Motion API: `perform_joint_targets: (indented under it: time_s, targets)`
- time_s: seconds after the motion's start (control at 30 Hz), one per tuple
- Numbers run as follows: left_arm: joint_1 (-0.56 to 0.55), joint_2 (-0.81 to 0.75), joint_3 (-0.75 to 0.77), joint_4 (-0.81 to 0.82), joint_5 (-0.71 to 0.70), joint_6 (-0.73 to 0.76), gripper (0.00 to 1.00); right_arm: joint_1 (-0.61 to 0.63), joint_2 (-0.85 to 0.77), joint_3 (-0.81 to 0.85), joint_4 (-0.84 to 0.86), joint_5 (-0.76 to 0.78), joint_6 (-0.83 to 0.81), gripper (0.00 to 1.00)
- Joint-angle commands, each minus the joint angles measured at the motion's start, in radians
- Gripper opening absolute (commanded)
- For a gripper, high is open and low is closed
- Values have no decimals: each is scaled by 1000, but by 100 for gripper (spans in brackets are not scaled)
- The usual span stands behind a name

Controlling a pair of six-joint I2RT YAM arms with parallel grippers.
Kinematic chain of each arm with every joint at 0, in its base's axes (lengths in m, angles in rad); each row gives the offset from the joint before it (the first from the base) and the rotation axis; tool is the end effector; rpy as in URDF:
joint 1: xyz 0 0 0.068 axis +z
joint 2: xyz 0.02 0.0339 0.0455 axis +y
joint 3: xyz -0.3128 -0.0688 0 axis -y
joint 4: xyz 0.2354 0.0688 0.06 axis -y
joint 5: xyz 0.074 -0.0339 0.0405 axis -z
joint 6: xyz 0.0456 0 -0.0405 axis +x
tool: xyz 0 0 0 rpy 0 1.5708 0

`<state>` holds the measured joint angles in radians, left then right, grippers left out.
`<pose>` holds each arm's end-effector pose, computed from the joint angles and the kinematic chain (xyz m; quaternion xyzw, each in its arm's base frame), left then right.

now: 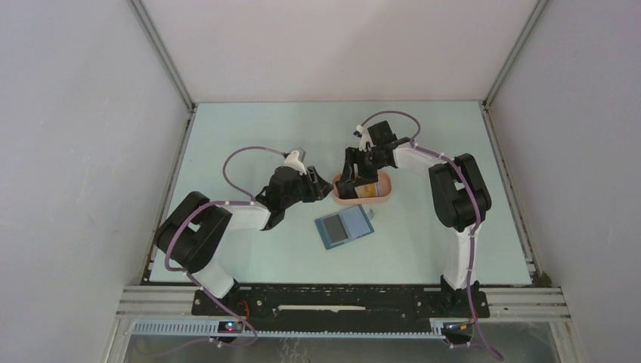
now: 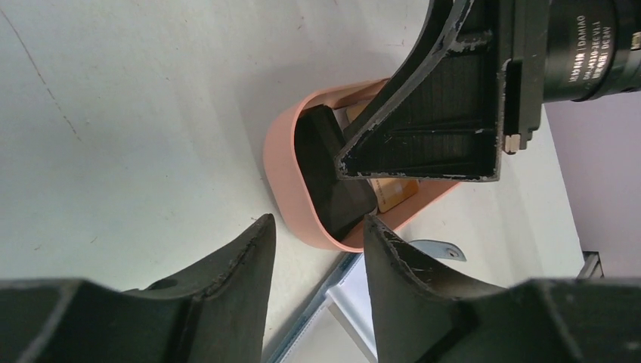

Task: Put the credit cards into the card holder
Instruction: Pick up the credit card from the storage box.

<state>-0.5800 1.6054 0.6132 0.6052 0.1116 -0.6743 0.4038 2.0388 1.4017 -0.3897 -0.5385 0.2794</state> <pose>0.2651 -0.1798 0.2168 -0.0080 0.8291 -0.3644 0.4239 0.3996 0.1962 0.2040 -0.1290 0.9223 0.3282 0.1582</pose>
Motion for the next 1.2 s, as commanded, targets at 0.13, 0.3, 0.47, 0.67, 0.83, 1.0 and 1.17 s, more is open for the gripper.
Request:
perform_joint_targets:
  time_s: [0.13, 0.3, 0.47, 0.67, 0.83, 1.0, 1.17]
  targets:
    - [4, 68, 72, 28, 59, -5, 43, 0, 37, 10, 4, -58, 59, 74]
    - [5, 83, 78, 25, 74, -9, 37, -6, 30, -2, 47, -183, 94, 69]
    - [7, 88, 84, 23, 82, -11, 34, -10, 1, -6, 64, -230, 91, 66]
    - [8, 87, 83, 16, 82, -11, 31, -20, -18, -10, 67, -220, 82, 64]
    - [10, 102, 93, 16, 91, -15, 30, -17, -1, -10, 60, -201, 83, 63]
    - [11, 108, 94, 16, 98, -18, 29, -21, 17, -18, 88, -282, 123, 57]
    - [14, 104, 91, 16, 100, -18, 29, -22, 2, -24, 118, -347, 142, 56]
